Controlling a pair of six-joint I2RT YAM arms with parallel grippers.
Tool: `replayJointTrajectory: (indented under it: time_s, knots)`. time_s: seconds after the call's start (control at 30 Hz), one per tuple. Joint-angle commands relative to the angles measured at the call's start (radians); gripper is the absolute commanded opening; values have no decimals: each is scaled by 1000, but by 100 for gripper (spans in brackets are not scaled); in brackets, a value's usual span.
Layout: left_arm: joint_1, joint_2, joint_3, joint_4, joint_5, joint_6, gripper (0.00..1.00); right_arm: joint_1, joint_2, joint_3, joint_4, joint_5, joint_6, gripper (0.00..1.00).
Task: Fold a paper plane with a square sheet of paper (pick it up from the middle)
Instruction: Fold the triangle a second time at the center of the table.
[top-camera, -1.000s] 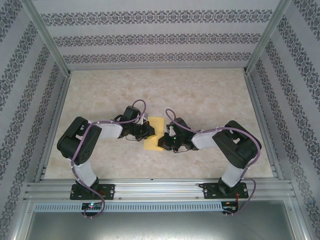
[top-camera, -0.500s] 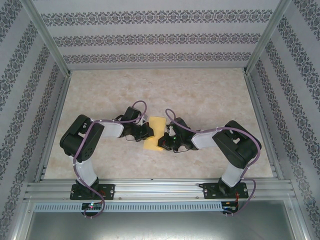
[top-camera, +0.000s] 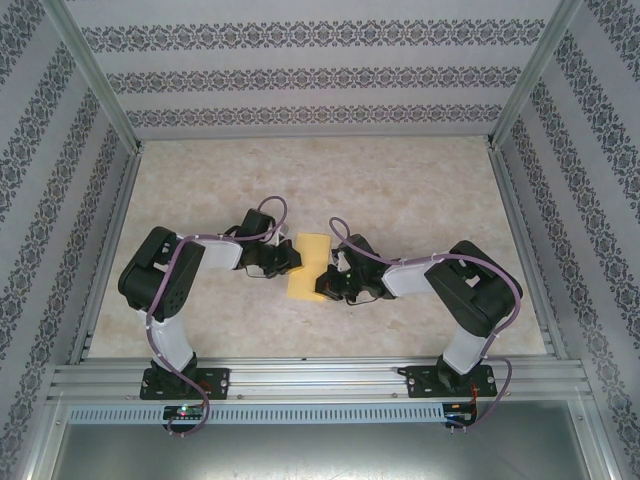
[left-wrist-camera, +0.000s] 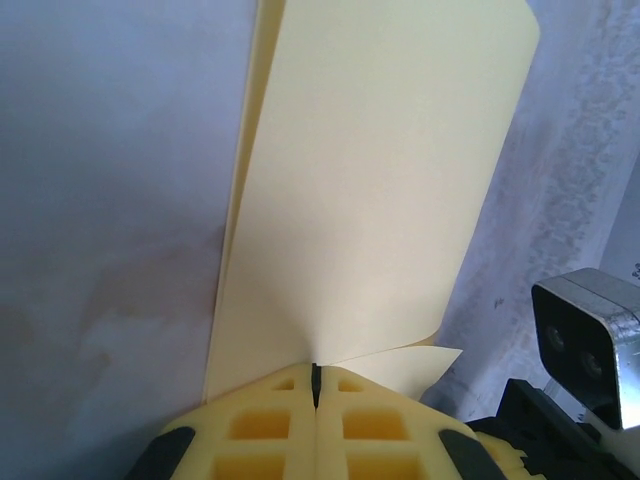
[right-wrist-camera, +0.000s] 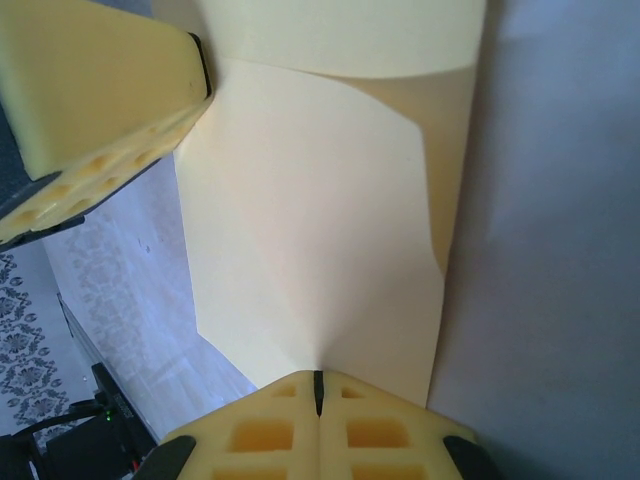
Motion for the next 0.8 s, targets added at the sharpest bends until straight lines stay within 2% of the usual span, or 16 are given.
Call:
replayJointTrajectory:
  time_s: [0.0,0.47,0.77]
  knots:
    - [41,25,15,-30,-33,45,0,20,60,-37,-210,88,-24,0]
    - [117,33,42,-63,-12,73,0,24,60,-28,-208,81,-24,0]
    - [120,-59,88,-129,7,65,0,25,59,-19,-204,78,-24,0]
